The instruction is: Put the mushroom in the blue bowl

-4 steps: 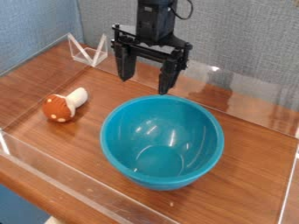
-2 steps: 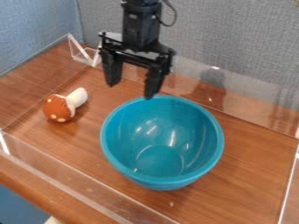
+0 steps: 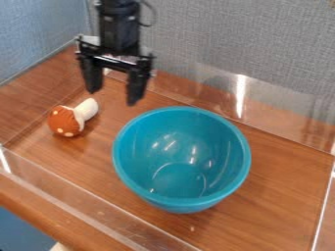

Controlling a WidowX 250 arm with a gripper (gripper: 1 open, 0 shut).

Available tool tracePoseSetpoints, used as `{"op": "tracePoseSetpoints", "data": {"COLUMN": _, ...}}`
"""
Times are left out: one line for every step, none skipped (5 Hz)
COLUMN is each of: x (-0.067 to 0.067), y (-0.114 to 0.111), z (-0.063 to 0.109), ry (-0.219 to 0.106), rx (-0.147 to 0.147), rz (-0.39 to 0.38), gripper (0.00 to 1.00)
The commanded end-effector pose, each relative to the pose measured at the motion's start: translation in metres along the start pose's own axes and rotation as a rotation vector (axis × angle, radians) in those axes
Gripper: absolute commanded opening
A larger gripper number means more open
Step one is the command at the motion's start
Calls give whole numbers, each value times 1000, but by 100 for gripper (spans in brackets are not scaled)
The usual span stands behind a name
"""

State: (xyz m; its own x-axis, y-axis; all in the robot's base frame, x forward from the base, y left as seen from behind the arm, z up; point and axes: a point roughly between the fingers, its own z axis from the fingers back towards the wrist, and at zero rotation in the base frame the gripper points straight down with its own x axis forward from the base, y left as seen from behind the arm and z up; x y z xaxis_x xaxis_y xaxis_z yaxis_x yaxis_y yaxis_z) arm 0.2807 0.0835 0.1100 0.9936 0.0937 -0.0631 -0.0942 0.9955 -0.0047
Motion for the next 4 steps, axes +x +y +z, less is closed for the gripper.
{"op": "tracePoseSetpoints", "data": {"x": 7, "y": 30, "z": -2, "ry": -55, "rx": 16, "rz": 21, "gripper": 100}}
{"op": "tracePoseSetpoints", "data": {"x": 13, "y": 60, "z": -24, "ry": -57, "rx": 20, "rz": 51, "gripper": 100}}
{"op": "tracePoseSetpoints", "data": {"x": 20, "y": 73, "z": -52, "ry": -25, "rx": 13, "rz": 46, "gripper": 100}}
{"op": "tracePoseSetpoints", "data": {"x": 21, "y": 70, "z": -53, "ry": -33, "rx": 6, "rz": 40, "gripper": 100}}
